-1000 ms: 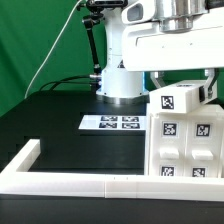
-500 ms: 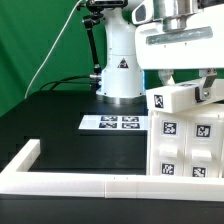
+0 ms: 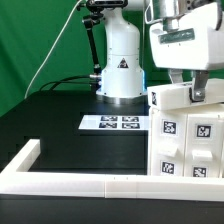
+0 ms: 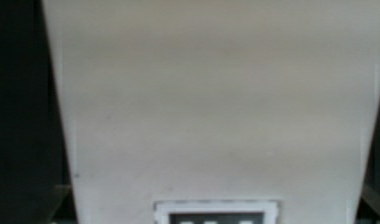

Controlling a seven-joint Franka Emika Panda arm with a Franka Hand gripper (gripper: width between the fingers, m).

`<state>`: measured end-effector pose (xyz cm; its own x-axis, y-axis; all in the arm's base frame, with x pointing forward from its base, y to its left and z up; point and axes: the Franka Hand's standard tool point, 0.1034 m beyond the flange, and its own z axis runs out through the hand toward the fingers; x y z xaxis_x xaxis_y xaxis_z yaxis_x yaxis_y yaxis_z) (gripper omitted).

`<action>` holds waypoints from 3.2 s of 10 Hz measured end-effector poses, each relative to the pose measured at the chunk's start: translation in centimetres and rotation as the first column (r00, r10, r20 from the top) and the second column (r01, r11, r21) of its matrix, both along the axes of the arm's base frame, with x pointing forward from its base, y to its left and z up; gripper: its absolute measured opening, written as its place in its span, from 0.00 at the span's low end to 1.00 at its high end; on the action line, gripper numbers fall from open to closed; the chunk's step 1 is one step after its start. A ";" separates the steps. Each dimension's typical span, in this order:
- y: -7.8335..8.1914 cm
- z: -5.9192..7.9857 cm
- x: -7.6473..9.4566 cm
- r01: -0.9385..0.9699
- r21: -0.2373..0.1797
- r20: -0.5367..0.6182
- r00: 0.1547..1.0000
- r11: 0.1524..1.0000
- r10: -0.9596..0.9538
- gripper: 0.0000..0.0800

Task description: Assemble cabinet

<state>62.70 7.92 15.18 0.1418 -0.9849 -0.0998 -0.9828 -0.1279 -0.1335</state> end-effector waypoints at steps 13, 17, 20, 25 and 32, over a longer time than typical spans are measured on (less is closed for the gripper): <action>1.0 2.1 -0.5 0.403 0.146 -0.060 0.915 0.903 -0.399 0.99; 1.1 2.5 -0.3 0.344 0.155 -0.044 0.939 0.926 -0.342 1.00; 1.4 2.2 0.0 -0.024 0.120 0.007 1.000 0.993 0.023 1.00; 1.3 2.6 0.6 -0.517 0.072 0.072 0.856 0.853 0.513 1.00; 1.0 2.7 0.7 -0.971 -0.140 0.103 0.178 0.191 0.979 1.00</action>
Offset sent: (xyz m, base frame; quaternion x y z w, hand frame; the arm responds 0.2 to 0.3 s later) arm -0.0076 -0.0029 -0.0050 -0.0242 0.0051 0.2608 0.9651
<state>63.37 8.93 17.89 0.9976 -0.0422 0.0544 -0.0296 -0.9762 -0.2148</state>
